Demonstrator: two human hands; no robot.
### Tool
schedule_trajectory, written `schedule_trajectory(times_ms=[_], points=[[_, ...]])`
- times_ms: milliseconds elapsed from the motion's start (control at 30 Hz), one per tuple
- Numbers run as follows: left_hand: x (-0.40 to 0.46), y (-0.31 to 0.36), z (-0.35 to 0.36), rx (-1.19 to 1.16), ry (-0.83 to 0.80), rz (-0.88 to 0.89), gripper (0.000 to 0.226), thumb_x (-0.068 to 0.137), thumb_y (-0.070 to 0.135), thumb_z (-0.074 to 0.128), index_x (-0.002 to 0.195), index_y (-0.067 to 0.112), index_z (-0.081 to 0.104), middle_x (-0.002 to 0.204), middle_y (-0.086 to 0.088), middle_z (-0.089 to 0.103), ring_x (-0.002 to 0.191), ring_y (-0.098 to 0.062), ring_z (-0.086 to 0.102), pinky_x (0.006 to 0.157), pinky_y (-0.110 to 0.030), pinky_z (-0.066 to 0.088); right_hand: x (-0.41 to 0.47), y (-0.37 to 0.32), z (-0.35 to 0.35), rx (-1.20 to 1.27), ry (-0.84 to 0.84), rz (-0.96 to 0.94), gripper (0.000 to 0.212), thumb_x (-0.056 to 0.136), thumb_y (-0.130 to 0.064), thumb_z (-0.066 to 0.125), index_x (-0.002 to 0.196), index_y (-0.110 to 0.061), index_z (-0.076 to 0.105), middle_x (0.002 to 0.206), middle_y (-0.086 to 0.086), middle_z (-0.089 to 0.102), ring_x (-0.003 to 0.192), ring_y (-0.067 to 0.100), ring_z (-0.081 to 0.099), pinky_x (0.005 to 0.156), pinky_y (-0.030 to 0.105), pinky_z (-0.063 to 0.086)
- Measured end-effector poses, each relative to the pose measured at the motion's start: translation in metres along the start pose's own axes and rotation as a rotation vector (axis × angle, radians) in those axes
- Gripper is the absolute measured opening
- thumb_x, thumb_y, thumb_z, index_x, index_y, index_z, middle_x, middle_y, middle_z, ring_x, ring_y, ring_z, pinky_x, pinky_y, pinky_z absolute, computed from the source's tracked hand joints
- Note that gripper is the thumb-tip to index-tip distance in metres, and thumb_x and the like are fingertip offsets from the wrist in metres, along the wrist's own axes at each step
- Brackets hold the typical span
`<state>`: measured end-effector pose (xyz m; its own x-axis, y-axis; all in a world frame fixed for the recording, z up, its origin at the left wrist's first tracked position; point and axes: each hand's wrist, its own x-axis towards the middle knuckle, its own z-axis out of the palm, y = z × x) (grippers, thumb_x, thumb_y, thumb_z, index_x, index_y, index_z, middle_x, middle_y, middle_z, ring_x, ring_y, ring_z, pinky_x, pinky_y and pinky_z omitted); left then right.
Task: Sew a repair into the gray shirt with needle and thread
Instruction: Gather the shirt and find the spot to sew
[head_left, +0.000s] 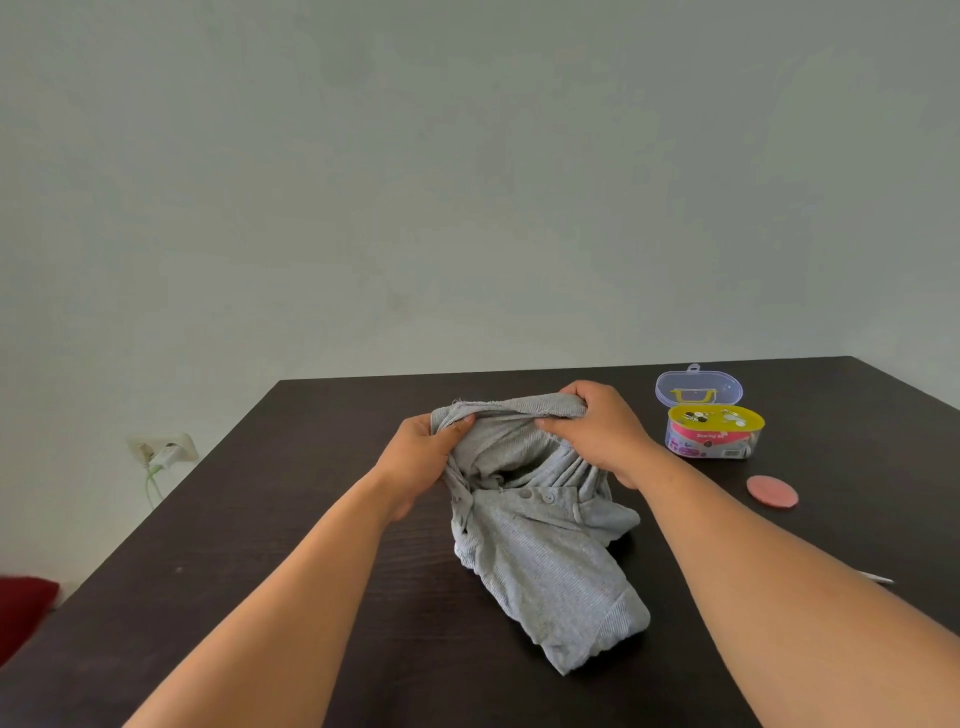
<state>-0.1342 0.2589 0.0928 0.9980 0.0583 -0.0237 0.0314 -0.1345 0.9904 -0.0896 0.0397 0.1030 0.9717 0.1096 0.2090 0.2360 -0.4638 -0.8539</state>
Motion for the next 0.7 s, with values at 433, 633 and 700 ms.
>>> schedule_trajectory(times_ms=[433,633,700], points=[[0.003,0.022,0.009,0.497,0.232,0.126,0.020,0.094,0.015,0.050,0.080,0.009,0.063,0.075,-0.006,0.066,0.067,-0.020,0.054,0.056,-0.030,0.040,0.008,-0.014,0.000,0.008,0.050,-0.145,0.041,0.070,-0.038,0.087,0.092,-0.018,0.058,0.086,-0.004,0.064,0.071,0.011,0.057,0.061,0.023,0.044],[-0.004,0.027,0.013,0.412,0.262,0.113,0.024,0.094,0.014,0.040,0.093,0.003,0.062,0.085,-0.006,0.066,0.070,-0.017,0.052,0.060,-0.031,0.041,0.008,-0.011,-0.005,-0.298,-0.074,-0.164,0.044,0.064,-0.046,0.089,0.098,-0.025,0.069,0.087,-0.011,0.069,0.079,0.008,0.064,0.070,0.027,0.050],[-0.005,0.027,0.016,0.381,0.249,0.098,0.025,0.095,0.013,0.039,0.093,0.002,0.061,0.083,-0.004,0.063,0.068,-0.015,0.050,0.058,-0.030,0.040,0.007,-0.013,-0.003,-0.366,-0.099,-0.162,0.021,0.082,-0.038,0.076,0.087,-0.018,0.073,0.073,-0.004,0.069,0.066,0.012,0.061,0.061,0.028,0.045]])
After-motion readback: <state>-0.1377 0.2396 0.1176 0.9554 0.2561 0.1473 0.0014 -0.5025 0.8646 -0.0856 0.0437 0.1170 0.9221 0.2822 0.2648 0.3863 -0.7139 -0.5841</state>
